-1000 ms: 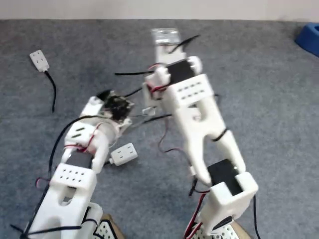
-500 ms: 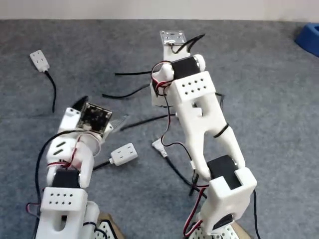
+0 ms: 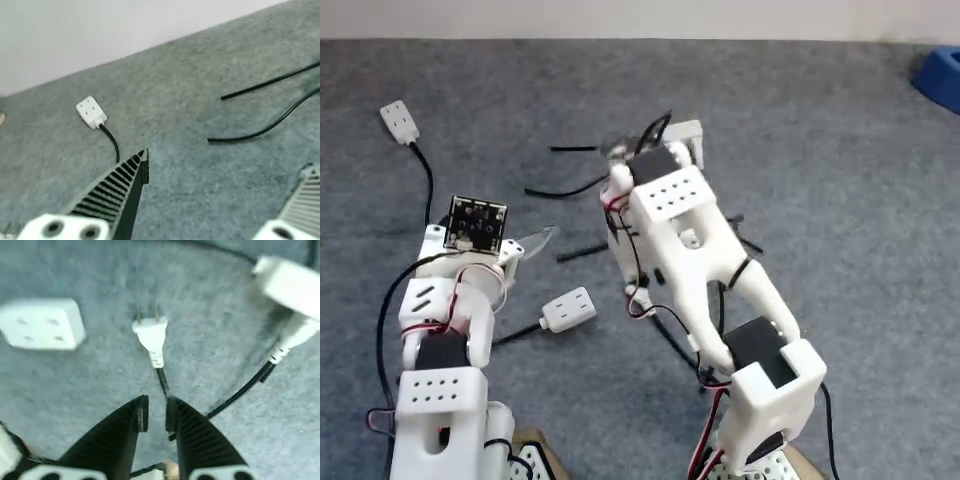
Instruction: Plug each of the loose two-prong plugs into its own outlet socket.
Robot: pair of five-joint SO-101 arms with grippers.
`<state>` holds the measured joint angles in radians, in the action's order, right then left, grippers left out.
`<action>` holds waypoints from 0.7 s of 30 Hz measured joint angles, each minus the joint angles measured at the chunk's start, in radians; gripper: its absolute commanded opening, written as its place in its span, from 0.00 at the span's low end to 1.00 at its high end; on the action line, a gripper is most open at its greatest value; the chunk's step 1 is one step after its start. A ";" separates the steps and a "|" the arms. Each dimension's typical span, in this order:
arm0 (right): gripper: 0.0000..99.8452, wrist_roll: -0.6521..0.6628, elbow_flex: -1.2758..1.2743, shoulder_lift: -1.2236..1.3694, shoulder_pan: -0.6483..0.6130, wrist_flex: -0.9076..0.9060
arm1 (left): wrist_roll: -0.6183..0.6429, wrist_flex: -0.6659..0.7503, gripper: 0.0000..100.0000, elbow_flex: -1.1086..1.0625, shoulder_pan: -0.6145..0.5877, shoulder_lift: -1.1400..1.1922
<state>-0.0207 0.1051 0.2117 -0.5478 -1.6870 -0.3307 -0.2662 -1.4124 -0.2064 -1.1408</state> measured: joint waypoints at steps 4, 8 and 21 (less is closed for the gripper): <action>0.08 0.107 -0.121 0.000 0.002 0.103 | 0.000 0.000 0.41 0.009 0.002 0.032; 0.08 0.173 -0.229 0.000 0.000 0.259 | 0.000 0.000 0.41 0.015 0.003 0.040; 0.08 0.187 -0.411 0.000 -0.046 0.443 | 0.000 0.000 0.41 0.015 0.002 0.040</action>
<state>0.1665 -0.3061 0.2117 -0.5938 -1.2436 -0.3307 -0.2662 -1.3970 -0.2048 -1.1009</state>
